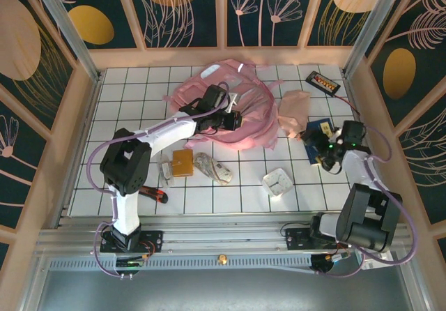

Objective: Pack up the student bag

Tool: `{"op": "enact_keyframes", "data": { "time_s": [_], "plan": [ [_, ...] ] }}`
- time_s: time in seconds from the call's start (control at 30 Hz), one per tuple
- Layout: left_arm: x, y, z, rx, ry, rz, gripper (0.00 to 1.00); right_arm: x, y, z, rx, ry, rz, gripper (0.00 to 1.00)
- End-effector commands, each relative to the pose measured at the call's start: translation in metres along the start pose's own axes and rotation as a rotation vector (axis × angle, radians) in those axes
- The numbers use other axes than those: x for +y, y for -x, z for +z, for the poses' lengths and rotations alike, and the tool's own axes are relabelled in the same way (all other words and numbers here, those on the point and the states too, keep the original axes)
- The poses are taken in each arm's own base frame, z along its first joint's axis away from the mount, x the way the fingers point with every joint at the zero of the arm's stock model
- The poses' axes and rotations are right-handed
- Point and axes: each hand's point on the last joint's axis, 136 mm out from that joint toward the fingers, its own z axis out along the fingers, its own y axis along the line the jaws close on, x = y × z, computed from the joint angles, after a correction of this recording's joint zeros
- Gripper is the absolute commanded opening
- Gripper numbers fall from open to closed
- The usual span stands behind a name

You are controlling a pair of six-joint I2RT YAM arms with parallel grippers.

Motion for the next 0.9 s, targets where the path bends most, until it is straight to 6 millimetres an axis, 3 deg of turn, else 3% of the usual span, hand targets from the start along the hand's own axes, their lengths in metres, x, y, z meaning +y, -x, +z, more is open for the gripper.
{"op": "enact_keyframes", "data": {
  "time_s": [0.0, 0.07, 0.2, 0.27, 0.4, 0.6, 0.7, 0.87],
  "plan": [
    [-0.005, 0.027, 0.003, -0.086, -0.03, -0.002, 0.01, -0.026, 0.05, -0.015, -0.121, -0.171, -0.014, 0.99],
    [-0.004, 0.025, 0.003, -0.084, -0.028, 0.004, 0.01, -0.033, 0.081, -0.017, -0.194, -0.202, -0.004, 0.99],
    [-0.001, 0.019, 0.002, -0.068, -0.017, 0.015, 0.01, -0.041, 0.116, 0.002, -0.244, -0.154, 0.012, 0.99],
    [-0.001, 0.016, 0.001, -0.065, -0.02, 0.013, 0.01, -0.045, 0.123, 0.017, -0.242, -0.142, -0.014, 0.99],
    [0.001, 0.008, 0.0, -0.06, -0.023, 0.008, 0.01, -0.056, 0.116, 0.039, -0.172, -0.14, -0.049, 0.99],
    [0.003, 0.006, -0.001, -0.069, -0.019, 0.006, 0.01, -0.036, 0.089, 0.049, -0.082, -0.025, -0.049, 0.99],
    [0.003, 0.008, 0.0, -0.077, -0.021, 0.003, 0.01, -0.016, 0.057, 0.053, 0.006, 0.042, -0.032, 0.99],
    [0.003, 0.011, 0.006, -0.078, -0.029, -0.001, 0.01, 0.015, -0.015, 0.052, 0.153, 0.069, -0.04, 0.99]
  ]
}}
